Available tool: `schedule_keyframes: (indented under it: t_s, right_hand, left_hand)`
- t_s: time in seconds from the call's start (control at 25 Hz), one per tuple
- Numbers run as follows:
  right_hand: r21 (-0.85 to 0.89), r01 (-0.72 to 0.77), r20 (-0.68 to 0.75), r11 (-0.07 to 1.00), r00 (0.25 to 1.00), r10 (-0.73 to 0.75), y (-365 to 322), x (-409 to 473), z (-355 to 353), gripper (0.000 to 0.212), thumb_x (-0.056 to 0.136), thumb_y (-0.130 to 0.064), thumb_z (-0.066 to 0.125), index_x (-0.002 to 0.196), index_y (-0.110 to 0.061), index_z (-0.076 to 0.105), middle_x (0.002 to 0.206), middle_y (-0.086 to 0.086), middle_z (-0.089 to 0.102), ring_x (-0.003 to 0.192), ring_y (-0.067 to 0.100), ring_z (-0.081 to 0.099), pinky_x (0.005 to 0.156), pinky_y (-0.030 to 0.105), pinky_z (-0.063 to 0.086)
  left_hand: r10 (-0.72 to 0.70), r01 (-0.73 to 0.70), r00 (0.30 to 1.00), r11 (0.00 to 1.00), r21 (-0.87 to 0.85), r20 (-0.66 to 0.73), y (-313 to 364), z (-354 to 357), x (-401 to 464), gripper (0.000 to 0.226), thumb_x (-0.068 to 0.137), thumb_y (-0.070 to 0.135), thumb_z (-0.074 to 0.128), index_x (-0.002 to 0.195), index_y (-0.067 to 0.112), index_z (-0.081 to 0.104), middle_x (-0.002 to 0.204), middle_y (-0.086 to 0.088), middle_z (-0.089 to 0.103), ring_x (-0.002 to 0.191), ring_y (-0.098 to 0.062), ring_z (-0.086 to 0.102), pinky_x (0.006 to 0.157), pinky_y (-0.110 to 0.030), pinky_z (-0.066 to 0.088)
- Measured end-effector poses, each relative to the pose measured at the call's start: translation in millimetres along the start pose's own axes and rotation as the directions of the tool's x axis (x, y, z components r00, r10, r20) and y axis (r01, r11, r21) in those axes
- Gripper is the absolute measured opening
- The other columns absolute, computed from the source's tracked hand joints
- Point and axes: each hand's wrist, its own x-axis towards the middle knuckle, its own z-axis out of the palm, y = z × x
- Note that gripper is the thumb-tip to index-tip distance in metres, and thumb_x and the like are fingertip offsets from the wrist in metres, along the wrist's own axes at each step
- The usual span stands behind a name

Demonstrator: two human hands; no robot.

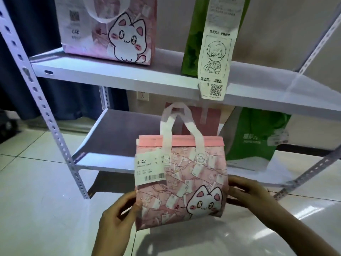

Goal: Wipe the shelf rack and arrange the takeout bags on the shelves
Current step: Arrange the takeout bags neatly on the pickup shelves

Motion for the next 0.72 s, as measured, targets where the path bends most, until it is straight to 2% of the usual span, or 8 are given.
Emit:
schedule_keyframes:
  t_s: [0.08,0.16,0.28,0.4,0.48,0.56,0.6,0.72]
  right_hand:
    - [-0.028,0.066,0.036,0.997,0.997,-0.065,-9.3,32.3,28.8,0.027,0.096,-0.012,0.063,0.110,-0.030,0.077,0.113,-0.007,0.075,0.106,0.012,0.071,0.084,0.027,0.060]
    - [-0.046,0.157,0.055,0.987,0.986,-0.155,-18.8,65.0,57.1,0.027,0.095,-0.011,0.065,0.118,-0.023,0.073,0.113,-0.008,0.075,0.106,0.008,0.070,0.086,0.027,0.060]
    - [-0.022,0.230,0.102,0.973,0.969,-0.226,-32.4,111.1,96.4,0.039,0.094,-0.003,0.065,0.132,-0.015,0.062,0.123,-0.004,0.071,0.115,0.008,0.066,0.093,0.025,0.056]
    - [0.032,0.153,0.144,0.988,0.977,-0.156,-37.4,151.8,130.3,0.040,0.099,0.000,0.054,0.135,-0.018,0.050,0.128,-0.001,0.065,0.115,0.012,0.062,0.089,0.024,0.055]
    - [-0.012,0.105,0.099,0.994,0.990,-0.103,-35.5,173.3,150.6,0.032,0.101,-0.006,0.049,0.128,-0.021,0.050,0.126,0.000,0.065,0.106,0.011,0.063,0.077,0.023,0.054]
    - [-0.029,0.084,0.023,0.996,0.996,-0.083,-29.9,192.2,166.2,0.028,0.102,-0.008,0.047,0.127,-0.016,0.054,0.126,0.007,0.063,0.096,0.010,0.063,0.066,0.018,0.051]
    - [-0.032,0.070,0.011,0.997,0.997,-0.070,-28.7,200.4,172.0,0.031,0.102,-0.009,0.046,0.131,-0.014,0.055,0.129,0.010,0.061,0.097,0.012,0.063,0.068,0.019,0.052]
    - [-0.141,0.000,0.052,0.990,0.999,0.007,-28.1,221.5,178.1,0.039,0.101,-0.015,0.050,0.140,-0.016,0.052,0.131,0.009,0.063,0.109,0.023,0.062,0.094,0.036,0.053]
  left_hand:
    - [0.041,-0.049,0.988,0.998,-0.048,-0.146,-15.5,-16.8,9.3,0.018,0.087,0.006,0.072,0.092,0.023,0.076,0.088,0.008,0.079,0.084,0.003,0.070,0.070,-0.011,0.055]
    - [0.059,-0.080,0.963,0.994,-0.071,-0.264,-30.5,-31.9,22.2,0.023,0.086,0.001,0.073,0.088,0.024,0.076,0.084,0.002,0.078,0.070,0.007,0.068,0.067,-0.005,0.052]
    - [0.100,-0.123,0.915,0.992,-0.033,-0.392,-46.2,-50.7,44.8,0.020,0.090,0.010,0.071,0.092,0.030,0.075,0.089,0.007,0.077,0.079,0.000,0.071,0.071,-0.005,0.052]
    - [0.153,-0.162,0.884,0.987,0.018,-0.442,-51.7,-60.6,68.5,0.016,0.094,0.023,0.067,0.099,0.038,0.072,0.098,0.018,0.075,0.093,-0.005,0.071,0.079,-0.012,0.055]
    - [0.185,-0.174,0.850,0.982,0.067,-0.494,-56.0,-60.1,85.3,0.017,0.096,0.024,0.064,0.101,0.039,0.070,0.101,0.014,0.074,0.098,-0.008,0.068,0.085,-0.024,0.056]
    - [0.191,-0.154,0.812,0.982,0.114,-0.551,-60.1,-56.9,99.7,0.017,0.098,0.023,0.062,0.111,0.031,0.069,0.110,0.003,0.070,0.103,-0.020,0.066,0.093,-0.038,0.052]
    - [0.199,-0.139,0.802,0.979,0.148,-0.563,-62.0,-55.4,105.0,0.020,0.098,0.024,0.060,0.117,0.026,0.067,0.116,-0.002,0.066,0.104,-0.021,0.063,0.094,-0.039,0.050]
    - [0.242,-0.116,0.819,0.958,0.262,-0.520,-68.2,-48.8,112.9,0.031,0.100,0.025,0.055,0.131,0.026,0.055,0.123,-0.001,0.051,0.103,-0.014,0.054,0.090,-0.033,0.043]
